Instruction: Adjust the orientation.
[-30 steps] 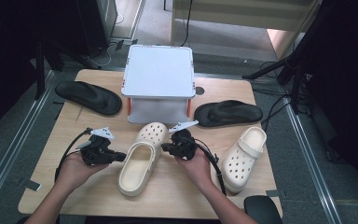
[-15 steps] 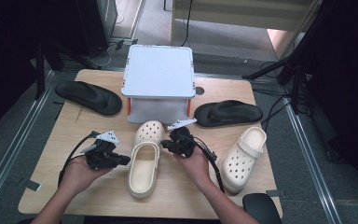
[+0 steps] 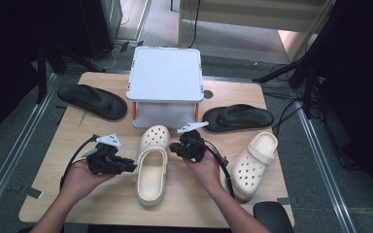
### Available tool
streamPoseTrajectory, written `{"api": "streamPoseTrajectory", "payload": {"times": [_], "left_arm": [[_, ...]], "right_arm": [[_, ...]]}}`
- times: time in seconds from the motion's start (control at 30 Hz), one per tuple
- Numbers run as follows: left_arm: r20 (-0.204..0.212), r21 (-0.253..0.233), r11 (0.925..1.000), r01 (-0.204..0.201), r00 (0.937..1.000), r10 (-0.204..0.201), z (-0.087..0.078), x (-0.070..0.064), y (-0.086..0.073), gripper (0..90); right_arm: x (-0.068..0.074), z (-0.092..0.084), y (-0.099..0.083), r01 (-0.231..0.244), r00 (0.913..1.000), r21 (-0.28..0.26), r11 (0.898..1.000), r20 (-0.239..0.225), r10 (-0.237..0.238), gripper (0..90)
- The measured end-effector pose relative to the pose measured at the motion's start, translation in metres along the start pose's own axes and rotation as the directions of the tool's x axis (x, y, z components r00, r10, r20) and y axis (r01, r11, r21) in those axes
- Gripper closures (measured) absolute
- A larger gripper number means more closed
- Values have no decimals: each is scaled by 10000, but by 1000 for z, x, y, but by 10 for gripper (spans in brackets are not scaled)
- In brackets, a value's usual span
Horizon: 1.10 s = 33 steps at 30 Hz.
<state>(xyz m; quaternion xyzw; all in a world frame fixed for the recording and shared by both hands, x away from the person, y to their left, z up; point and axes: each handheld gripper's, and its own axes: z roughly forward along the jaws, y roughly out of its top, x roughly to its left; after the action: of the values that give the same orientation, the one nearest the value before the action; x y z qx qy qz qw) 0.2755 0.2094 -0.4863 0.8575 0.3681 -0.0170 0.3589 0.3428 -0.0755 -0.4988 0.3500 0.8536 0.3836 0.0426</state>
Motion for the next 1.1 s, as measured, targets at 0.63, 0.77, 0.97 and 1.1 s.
{"api": "streamPoseTrajectory", "payload": {"times": [0.63,0.77,0.97,1.1], "left_arm": [[-924,-563,9983,127,9956,-179,-12,24,3,366],[-936,-577,9983,123,9955,-176,-13,28,6,366],[-945,-709,9973,206,9952,-273,-15,33,11,366],[-951,-798,9966,189,9951,-264,-15,36,15,366]], "right_arm": [[-4,-42,-14,41,9980,-808,9967,-619,-91,559],[-6,-54,-18,-107,9976,-940,9955,-696,41,561],[-10,-73,-24,-193,9984,-995,9948,-541,139,581],[-13,-91,-30,-293,9992,-1155,9929,-304,259,597]]}}
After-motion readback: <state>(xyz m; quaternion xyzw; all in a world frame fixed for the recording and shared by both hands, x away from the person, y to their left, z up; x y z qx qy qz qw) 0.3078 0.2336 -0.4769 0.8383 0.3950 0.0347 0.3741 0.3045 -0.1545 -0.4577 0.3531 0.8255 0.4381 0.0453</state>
